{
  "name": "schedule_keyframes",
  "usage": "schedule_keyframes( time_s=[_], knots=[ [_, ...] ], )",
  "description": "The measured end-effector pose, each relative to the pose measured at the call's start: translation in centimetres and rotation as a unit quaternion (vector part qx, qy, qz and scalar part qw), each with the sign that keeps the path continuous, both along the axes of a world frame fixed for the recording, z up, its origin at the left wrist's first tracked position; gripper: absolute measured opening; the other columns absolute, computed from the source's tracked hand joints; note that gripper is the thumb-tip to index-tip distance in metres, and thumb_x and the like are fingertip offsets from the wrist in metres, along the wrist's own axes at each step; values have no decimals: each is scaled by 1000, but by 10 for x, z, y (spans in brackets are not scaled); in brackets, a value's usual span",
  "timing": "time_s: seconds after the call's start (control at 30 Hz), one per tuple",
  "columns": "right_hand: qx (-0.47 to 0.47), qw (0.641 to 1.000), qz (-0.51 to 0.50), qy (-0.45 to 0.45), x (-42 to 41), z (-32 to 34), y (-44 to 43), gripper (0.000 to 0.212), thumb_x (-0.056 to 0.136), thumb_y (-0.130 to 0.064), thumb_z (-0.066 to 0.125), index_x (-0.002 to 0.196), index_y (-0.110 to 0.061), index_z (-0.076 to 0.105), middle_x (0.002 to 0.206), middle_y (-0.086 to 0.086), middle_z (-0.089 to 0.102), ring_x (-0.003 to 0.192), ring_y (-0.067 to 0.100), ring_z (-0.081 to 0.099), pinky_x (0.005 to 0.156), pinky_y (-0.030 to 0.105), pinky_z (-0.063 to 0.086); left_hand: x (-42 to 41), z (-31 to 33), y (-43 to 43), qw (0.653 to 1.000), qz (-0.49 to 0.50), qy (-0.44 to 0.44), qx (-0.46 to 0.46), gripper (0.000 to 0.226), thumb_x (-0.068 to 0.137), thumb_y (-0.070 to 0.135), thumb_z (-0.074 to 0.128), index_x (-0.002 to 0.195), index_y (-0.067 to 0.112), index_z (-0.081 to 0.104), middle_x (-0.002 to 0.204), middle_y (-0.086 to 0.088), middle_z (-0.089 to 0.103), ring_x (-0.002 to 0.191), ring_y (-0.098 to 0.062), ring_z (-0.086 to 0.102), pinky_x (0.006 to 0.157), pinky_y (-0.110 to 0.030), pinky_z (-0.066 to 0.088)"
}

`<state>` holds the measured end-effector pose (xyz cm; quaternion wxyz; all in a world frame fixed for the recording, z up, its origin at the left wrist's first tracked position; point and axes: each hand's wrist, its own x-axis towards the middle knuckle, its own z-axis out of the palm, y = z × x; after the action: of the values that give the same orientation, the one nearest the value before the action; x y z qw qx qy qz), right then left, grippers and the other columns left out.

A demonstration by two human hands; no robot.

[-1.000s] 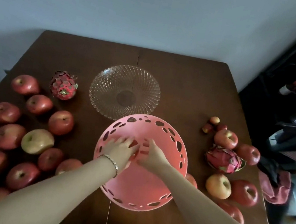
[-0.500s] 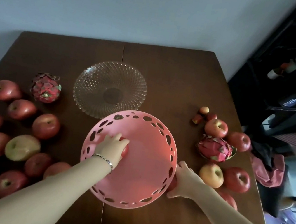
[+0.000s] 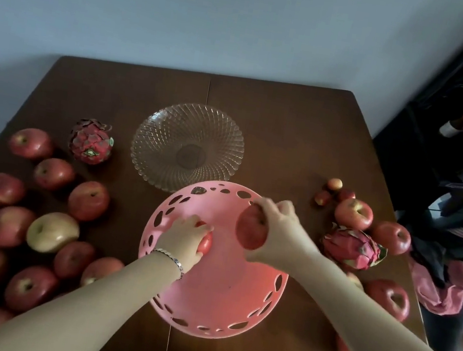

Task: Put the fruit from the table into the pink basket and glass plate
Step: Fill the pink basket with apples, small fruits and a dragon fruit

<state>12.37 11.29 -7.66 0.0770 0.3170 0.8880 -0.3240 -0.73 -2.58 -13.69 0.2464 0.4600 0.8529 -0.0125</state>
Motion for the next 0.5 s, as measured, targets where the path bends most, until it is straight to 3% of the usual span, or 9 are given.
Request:
schedule_keyframes(
  time_s=[0.1,0.17,0.33,0.5],
  knots=[
    [33,989,94,-110,-26,-42,-12,98,59,-27,80,140,-28,25,133,8,30,124,29,36,91,38,47,-3,0,0,1000,10,-15,8,53,87,23,59,136,25,41,143,-1,37,127,-26,38,105,-36,40],
    [44,986,99,-124,-34,-60,-15,99,61,-25,80,141,-24,23,135,8,32,125,28,37,88,37,47,-3,-1,0,1000,20,-21,9,53,86,21,60,136,25,42,145,0,33,128,-27,36,105,-35,39],
    [-6,999,-6,-46,-34,-80,-18,85,66,-26,78,135,-16,29,135,6,38,124,25,42,87,35,45,2,-4,-4,999,33,-10,33,48,86,14,57,132,21,44,143,0,34,127,-26,35,101,-32,40],
    [-34,999,-41,3,-25,-88,-24,83,73,-34,72,141,-22,27,143,3,27,124,27,44,91,34,45,5,-5,3,999,36,5,18,66,85,14,57,143,25,28,144,0,34,123,-29,35,101,-33,38]
  ],
)
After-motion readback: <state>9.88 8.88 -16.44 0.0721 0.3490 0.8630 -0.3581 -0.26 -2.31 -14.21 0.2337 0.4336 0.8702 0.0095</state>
